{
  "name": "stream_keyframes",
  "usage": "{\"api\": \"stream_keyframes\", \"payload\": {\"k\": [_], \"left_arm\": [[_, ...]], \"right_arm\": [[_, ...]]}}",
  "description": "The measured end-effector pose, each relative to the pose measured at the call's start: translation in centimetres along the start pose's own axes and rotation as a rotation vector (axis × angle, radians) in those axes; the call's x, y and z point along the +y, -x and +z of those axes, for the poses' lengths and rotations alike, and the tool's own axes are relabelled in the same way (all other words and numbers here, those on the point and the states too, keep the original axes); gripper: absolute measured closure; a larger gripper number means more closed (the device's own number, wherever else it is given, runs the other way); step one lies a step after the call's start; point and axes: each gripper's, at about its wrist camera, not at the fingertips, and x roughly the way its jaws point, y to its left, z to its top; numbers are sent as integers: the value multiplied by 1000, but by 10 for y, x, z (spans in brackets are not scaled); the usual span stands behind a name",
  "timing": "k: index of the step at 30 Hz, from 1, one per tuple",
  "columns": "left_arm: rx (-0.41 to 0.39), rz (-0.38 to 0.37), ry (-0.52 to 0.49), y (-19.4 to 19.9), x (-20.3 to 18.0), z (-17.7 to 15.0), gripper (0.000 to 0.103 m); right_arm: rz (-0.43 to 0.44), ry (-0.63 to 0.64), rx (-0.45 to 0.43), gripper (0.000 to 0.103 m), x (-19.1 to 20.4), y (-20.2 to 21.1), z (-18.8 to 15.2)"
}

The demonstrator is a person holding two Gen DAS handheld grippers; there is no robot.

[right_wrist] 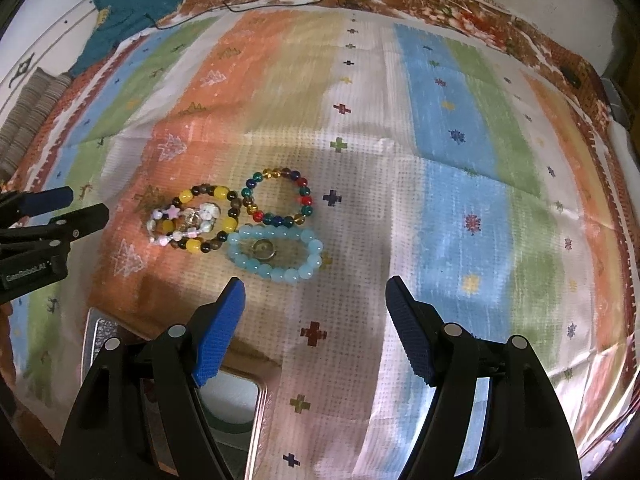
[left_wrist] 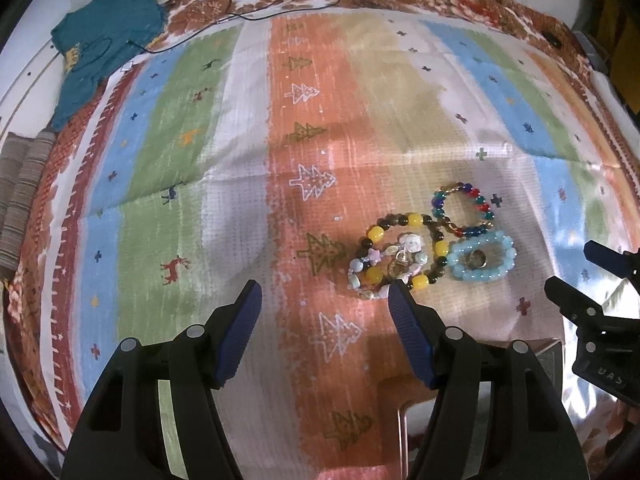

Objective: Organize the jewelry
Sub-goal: 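Move both open tools back toward the remaining bracelets, then grasp the white pearl bracelet with left tool while right tool grasps the light blue bead bracelet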

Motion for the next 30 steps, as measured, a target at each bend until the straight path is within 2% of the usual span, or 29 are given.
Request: {"api": "stream_keyframes", "payload": {"k": [22,30], "left_arm": [[58,-26,-34,-36,-2,12,37],[99,-20,-62,-53,-7,12,42]], "right_arm": [[-37,4,67,30,-4,-36,14],[-48,1,102,30,-10,-52,16]]}}
